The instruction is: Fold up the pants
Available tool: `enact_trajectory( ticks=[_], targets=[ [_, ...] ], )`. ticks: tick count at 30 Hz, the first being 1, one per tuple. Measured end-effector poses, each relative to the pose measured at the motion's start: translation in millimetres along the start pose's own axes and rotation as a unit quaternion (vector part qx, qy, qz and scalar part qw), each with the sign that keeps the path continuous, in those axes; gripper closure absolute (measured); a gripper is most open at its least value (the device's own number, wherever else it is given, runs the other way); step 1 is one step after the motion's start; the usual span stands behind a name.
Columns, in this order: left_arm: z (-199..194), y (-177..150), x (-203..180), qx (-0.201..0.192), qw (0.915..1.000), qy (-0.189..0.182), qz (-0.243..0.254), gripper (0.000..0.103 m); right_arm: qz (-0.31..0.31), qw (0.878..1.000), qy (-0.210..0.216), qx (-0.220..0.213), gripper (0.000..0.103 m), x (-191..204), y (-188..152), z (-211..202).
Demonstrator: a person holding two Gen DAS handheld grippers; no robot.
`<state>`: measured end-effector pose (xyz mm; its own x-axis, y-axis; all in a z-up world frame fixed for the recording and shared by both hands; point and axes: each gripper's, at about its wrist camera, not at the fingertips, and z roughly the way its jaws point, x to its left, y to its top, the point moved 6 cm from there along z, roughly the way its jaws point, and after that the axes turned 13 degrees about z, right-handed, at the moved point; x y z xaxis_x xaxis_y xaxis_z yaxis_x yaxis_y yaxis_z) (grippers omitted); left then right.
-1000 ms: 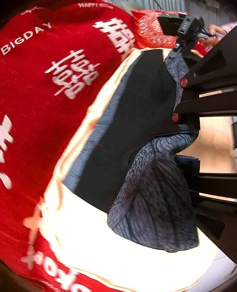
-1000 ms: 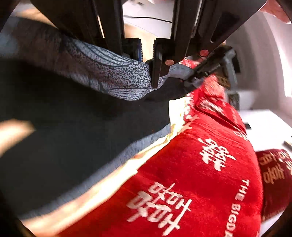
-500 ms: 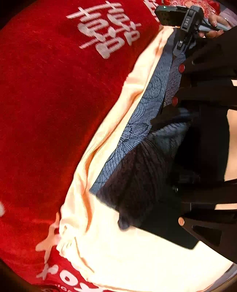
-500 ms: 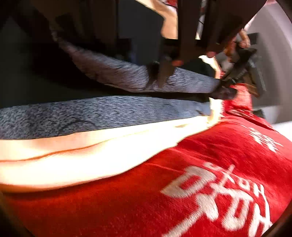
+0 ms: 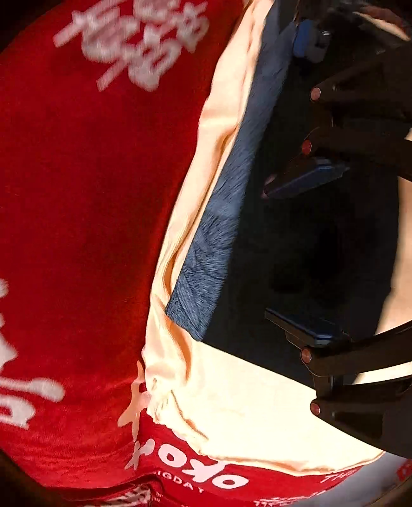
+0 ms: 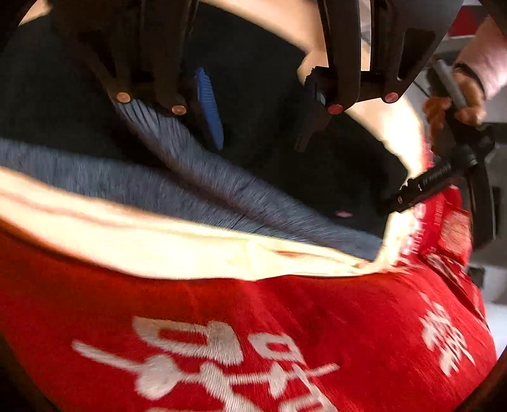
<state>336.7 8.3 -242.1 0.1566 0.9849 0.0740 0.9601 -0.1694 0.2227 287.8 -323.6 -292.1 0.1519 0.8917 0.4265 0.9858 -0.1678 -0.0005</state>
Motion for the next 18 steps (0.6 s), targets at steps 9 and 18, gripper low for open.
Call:
enact_trajectory(
  ticks=[9,18],
  targets=[
    [21.8,8.2,3.7,0.018,0.9984,0.054,-0.002,0.031,0.036,0.998,0.015,-0.055,0.057,-26.2,17.7,-14.0],
    [-45.9,-50.5,-59.7,0.034,0.9974,0.02,0.06,0.031,0.116,0.987,0.065,-0.093,0.028,-83.7,-41.5,-98.3]
  ],
)
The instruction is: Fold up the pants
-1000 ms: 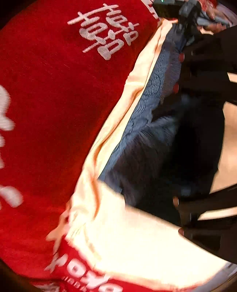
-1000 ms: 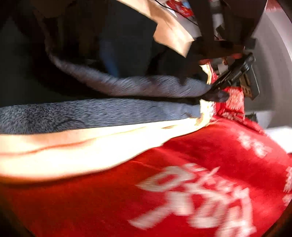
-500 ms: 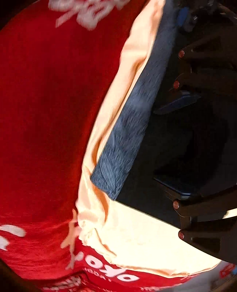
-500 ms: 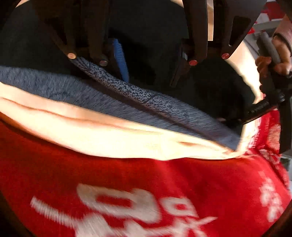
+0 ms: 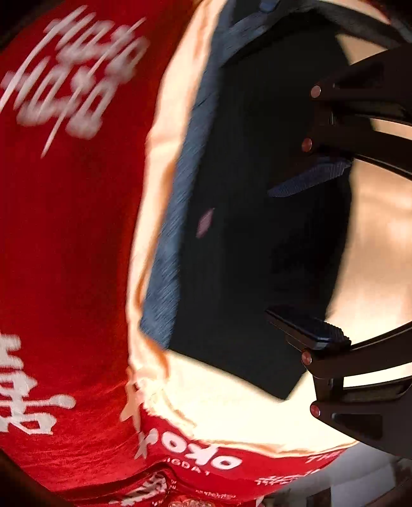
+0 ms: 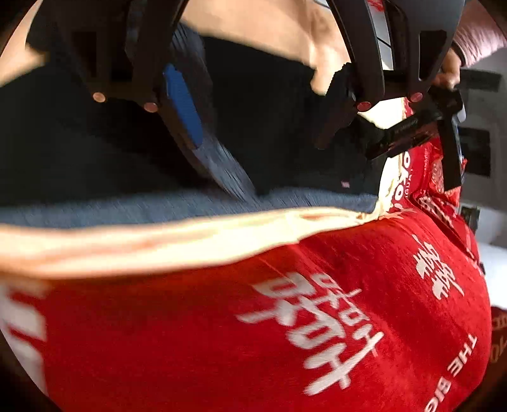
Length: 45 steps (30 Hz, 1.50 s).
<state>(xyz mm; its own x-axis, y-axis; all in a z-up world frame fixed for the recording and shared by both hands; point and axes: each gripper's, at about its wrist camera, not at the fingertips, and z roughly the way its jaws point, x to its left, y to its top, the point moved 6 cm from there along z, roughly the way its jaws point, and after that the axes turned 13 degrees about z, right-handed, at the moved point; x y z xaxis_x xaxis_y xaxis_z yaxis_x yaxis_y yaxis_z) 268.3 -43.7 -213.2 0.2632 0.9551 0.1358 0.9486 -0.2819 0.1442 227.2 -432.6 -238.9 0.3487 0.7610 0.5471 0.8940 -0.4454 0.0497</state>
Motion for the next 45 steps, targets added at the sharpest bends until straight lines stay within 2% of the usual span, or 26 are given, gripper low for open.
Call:
enact_trajectory(
  ticks=[6,10,12,18,24,28,33,37,39,42,45],
  targets=[
    [-20.5,-40.3,-79.7,0.027,0.9979,-0.038,0.045,0.031,0.037,0.998,-0.036,-0.022,0.028,-47.4,-48.5,-31.2],
    [-27.9,-56.6,-123.1,0.029,0.9932,-0.052,0.1,0.031,0.075,0.995,-0.057,-0.024,0.028,-81.7,-83.2,-53.1],
    [-33.1,-62.3,-144.4,0.021,0.9898,-0.059,0.128,0.031,0.095,0.992,-0.077,-0.023,0.028,-102.2,-104.2,-62.3],
    [-42.0,-79.6,-204.9,0.008,0.977,-0.112,0.181,0.031,0.155,0.981,-0.113,-0.038,0.028,-150.4,-172.2,-86.2],
    [-50.1,-94.4,-262.3,0.009,0.9656,-0.178,0.19,0.031,0.208,0.967,-0.137,-0.059,0.028,-188.6,-235.6,-93.2],
    [-50.8,-98.6,-297.5,0.003,0.9569,-0.194,0.216,0.031,0.239,0.959,-0.141,-0.064,0.028,-208.1,-262.9,-88.7],
    [-45.3,-95.0,-331.4,-0.004,0.9506,-0.206,0.232,0.031,0.242,0.961,-0.124,-0.057,0.028,-217.0,-274.8,-75.8],
    [-38.3,-101.4,-355.0,0.004,0.9465,-0.216,0.24,0.031,0.229,0.967,-0.095,-0.057,0.038,-211.7,-270.8,-72.3],
    [-33.6,-104.7,-364.1,0.006,0.9453,-0.213,0.247,0.031,0.221,0.971,-0.07,-0.058,0.04,-207.2,-266.6,-72.5],
    [-28.9,-109.0,-374.1,0.017,0.9446,-0.212,0.25,0.031,0.205,0.976,-0.057,-0.049,0.04,-207.8,-265.2,-66.6],
    [-30.8,-109.4,-381.0,0.011,0.9453,-0.207,0.251,0.031,0.204,0.977,-0.039,-0.038,0.042,-210.2,-263.8,-62.3]
  ],
)
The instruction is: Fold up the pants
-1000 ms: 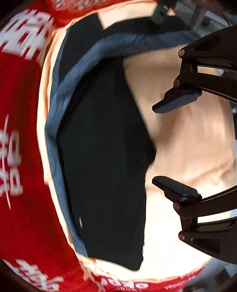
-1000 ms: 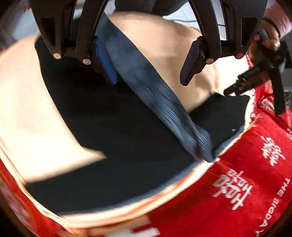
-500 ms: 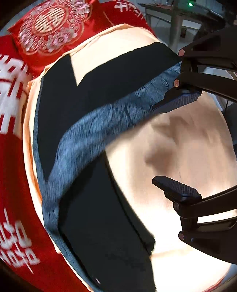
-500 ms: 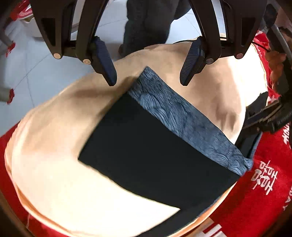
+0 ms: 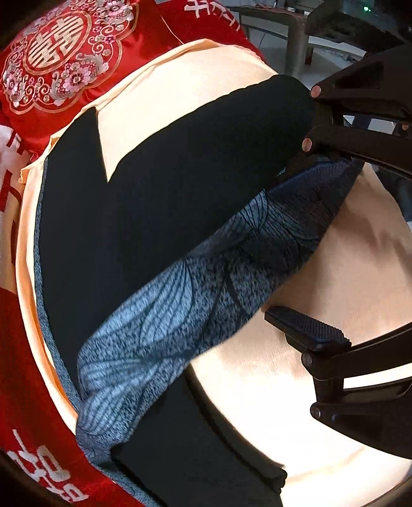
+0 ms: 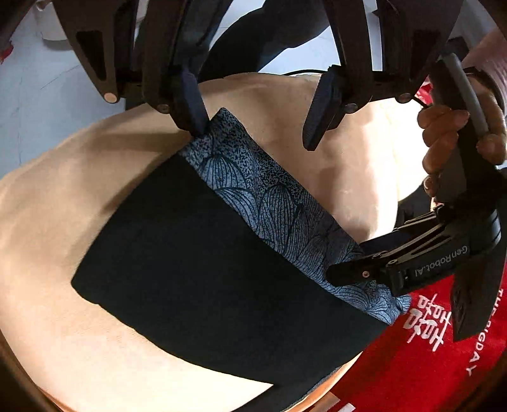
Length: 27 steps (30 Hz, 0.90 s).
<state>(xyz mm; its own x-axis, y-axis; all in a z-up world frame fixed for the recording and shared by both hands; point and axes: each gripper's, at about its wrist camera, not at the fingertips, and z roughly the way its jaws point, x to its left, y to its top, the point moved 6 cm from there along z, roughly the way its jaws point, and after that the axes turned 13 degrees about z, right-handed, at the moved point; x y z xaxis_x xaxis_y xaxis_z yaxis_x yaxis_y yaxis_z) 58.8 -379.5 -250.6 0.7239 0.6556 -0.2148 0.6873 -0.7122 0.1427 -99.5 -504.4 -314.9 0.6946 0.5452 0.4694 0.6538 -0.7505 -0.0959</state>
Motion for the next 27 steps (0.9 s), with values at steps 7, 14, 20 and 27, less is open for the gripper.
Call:
enact_trajectory(
  ticks=[7,14,20,27],
  targets=[
    [-8.5,14.2,1.1,0.018,0.9991,-0.022,-0.032,0.088,-0.003,0.997,0.02,0.073,0.099,9.6,17.0,-19.7],
    [-61.7,86.2,8.5,-0.04,0.9977,-0.017,-0.051,0.088,-0.088,0.994,0.053,0.027,0.1,68.2,118.9,-95.3],
    [-83.2,141.7,35.6,-0.081,0.9941,0.042,-0.06,0.079,-0.126,0.991,0.039,-0.02,0.1,97.7,255.7,-118.4],
    [-76.7,142.8,79.4,-0.072,0.9854,0.123,-0.092,0.019,-0.15,0.987,-0.026,-0.046,0.096,102.7,367.1,-96.3]
  ],
)
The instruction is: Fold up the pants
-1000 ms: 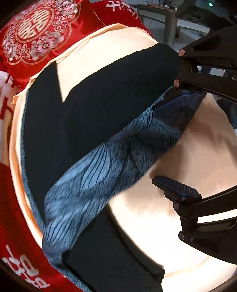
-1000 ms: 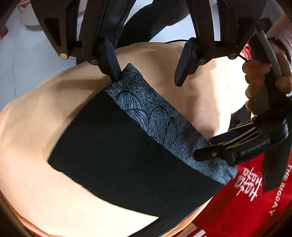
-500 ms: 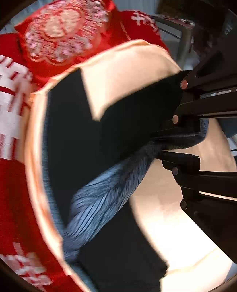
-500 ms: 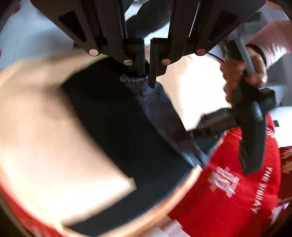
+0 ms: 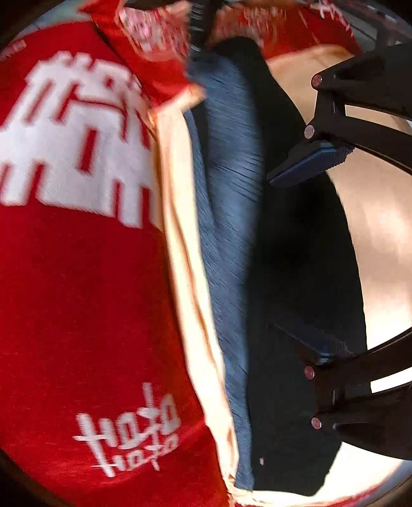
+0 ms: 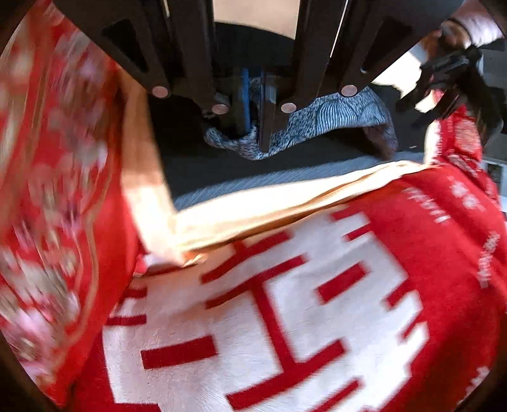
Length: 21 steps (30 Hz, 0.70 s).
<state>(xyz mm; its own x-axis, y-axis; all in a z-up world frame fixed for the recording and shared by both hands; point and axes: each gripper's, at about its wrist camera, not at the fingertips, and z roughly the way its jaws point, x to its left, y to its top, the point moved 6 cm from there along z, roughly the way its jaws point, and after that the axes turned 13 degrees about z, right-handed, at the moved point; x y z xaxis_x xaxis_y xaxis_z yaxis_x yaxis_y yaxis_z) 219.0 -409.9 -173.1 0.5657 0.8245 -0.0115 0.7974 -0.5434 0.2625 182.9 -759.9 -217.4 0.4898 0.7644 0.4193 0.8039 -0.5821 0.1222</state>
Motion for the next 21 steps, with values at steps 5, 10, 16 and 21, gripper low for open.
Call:
enact_trajectory(
  ticks=[5,10,16,21],
  targets=[
    [39.3,-9.6,13.8,0.05,0.9978,0.042,-0.011,0.019,-0.007,0.999,-0.05,0.012,0.073,-6.0,31.2,22.3],
    [48.7,-14.3,29.8,0.068,0.9954,0.065,-0.019,0.019,-0.049,0.998,-0.038,-0.002,0.036,10.5,29.3,10.1],
    [69.1,-16.1,33.9,0.09,0.9931,0.074,-0.012,0.019,-0.016,0.998,-0.053,-0.014,0.035,-9.8,35.6,2.9],
    [82.5,-23.0,33.6,0.106,0.9907,0.085,-0.008,0.019,0.051,0.998,0.024,-0.013,0.035,-17.0,64.7,-22.0]
  ],
)
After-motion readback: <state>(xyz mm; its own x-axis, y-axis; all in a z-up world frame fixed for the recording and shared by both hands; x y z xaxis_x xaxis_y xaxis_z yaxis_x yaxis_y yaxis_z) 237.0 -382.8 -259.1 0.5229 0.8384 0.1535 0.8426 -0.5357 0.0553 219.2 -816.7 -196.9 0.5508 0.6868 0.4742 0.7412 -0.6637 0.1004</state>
